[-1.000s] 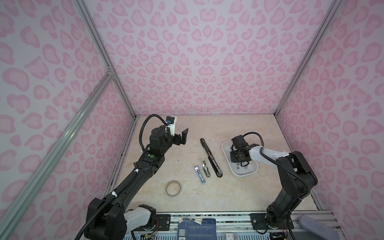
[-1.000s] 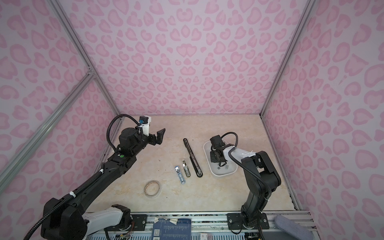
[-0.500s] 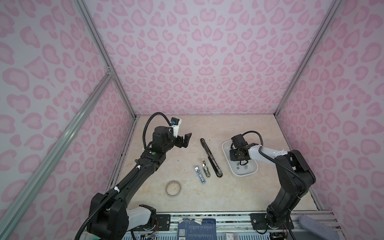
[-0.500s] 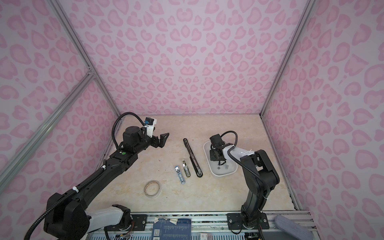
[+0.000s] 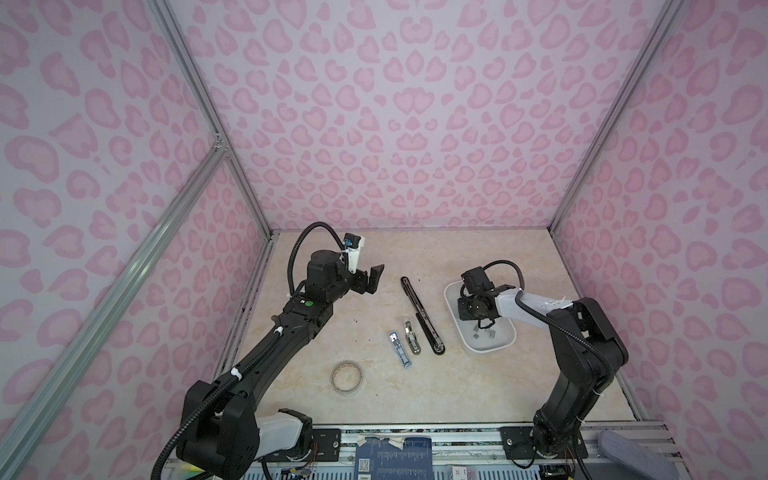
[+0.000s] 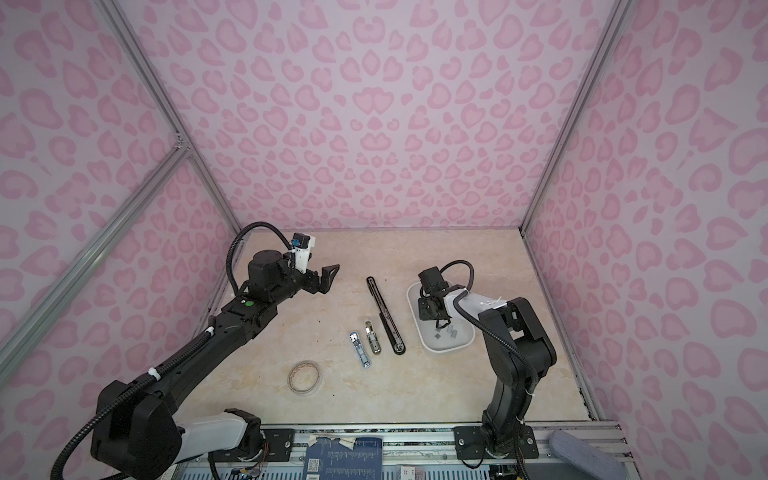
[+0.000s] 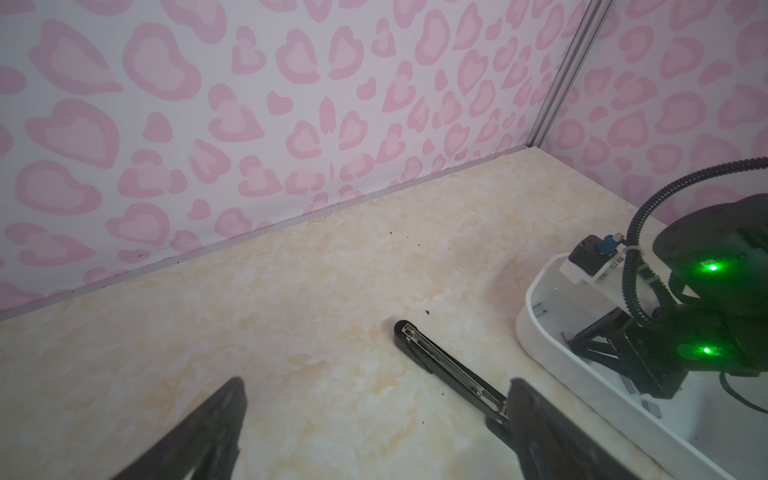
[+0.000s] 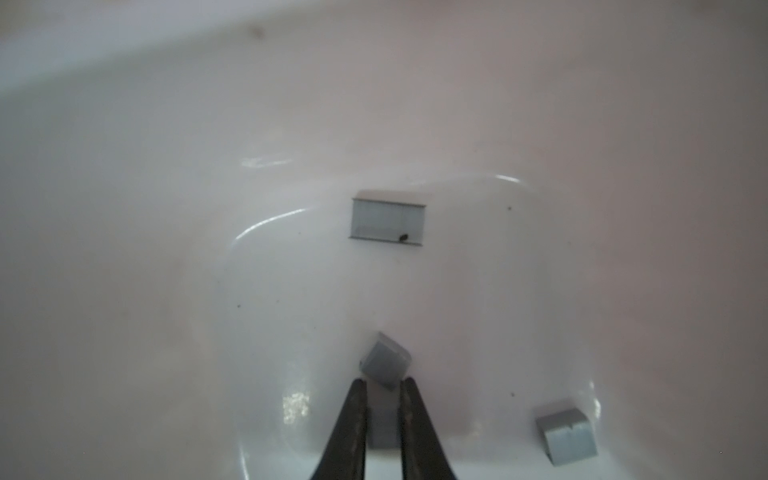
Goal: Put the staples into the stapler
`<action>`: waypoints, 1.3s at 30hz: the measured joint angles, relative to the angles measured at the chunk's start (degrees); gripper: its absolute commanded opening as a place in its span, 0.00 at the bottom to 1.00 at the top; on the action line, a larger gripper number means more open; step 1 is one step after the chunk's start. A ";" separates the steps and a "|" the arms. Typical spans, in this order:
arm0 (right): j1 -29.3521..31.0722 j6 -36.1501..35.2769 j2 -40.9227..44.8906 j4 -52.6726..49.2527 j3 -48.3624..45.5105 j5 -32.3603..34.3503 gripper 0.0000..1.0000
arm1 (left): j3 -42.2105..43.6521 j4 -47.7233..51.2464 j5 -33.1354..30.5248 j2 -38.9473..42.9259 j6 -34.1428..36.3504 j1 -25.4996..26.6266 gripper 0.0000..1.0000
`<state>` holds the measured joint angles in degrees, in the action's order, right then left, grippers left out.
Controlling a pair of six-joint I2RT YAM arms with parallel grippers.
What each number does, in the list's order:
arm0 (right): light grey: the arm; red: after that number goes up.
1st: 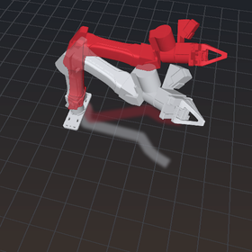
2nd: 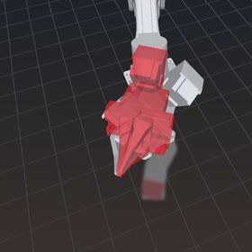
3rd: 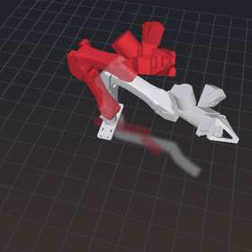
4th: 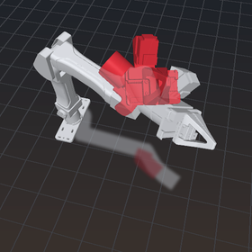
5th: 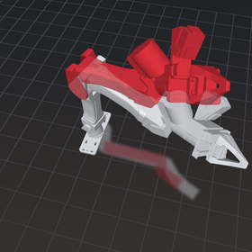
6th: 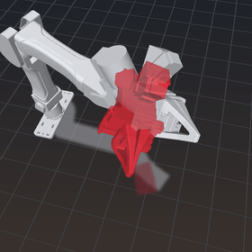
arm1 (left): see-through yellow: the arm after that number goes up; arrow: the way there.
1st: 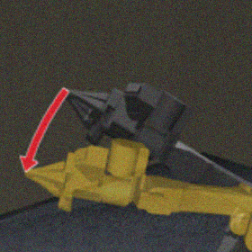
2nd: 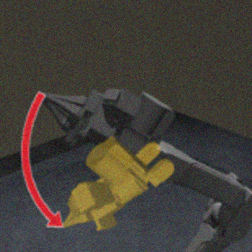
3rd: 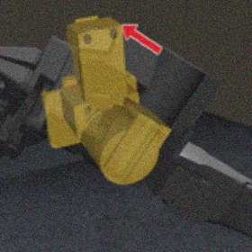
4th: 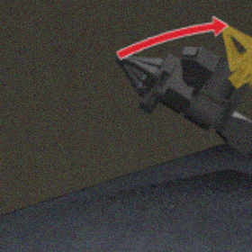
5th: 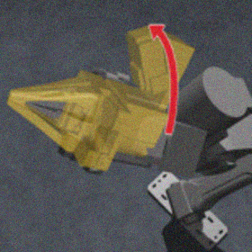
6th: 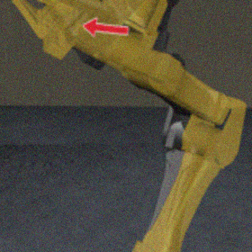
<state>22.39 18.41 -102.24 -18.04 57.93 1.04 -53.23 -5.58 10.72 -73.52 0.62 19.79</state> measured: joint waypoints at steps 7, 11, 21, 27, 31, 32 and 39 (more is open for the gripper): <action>0.24 0.02 0.72 -0.09 -0.63 0.02 0.14 | 0.00 0.87 0.00 0.02 0.00 -0.02 0.98; 0.63 0.28 1.88 -0.92 -1.36 0.04 0.13 | 0.22 1.20 0.02 0.17 -0.02 -0.02 0.97; 2.38 -0.61 8.66 -2.43 -2.27 3.37 0.11 | 5.75 0.70 -0.09 4.11 -5.01 0.04 0.97; 3.26 -1.29 15.13 -2.84 -2.95 5.73 0.11 | 12.63 -2.73 0.02 6.86 -11.32 0.04 0.92; 5.79 -1.49 18.34 -3.21 -3.78 7.23 0.09 | 18.51 -5.77 -0.31 8.96 -16.26 0.11 0.94; 6.67 -1.49 19.02 -3.30 -4.00 7.72 0.09 | 19.45 -6.45 -0.35 9.25 -17.57 0.22 0.93; 17.64 0.28 22.27 -4.26 -4.28 12.20 0.09 | 24.65 -9.07 -1.16 9.99 -24.24 1.29 0.95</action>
<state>40.03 18.70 -79.96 -22.31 53.65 13.23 -28.58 -14.66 9.56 -63.53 -23.62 21.08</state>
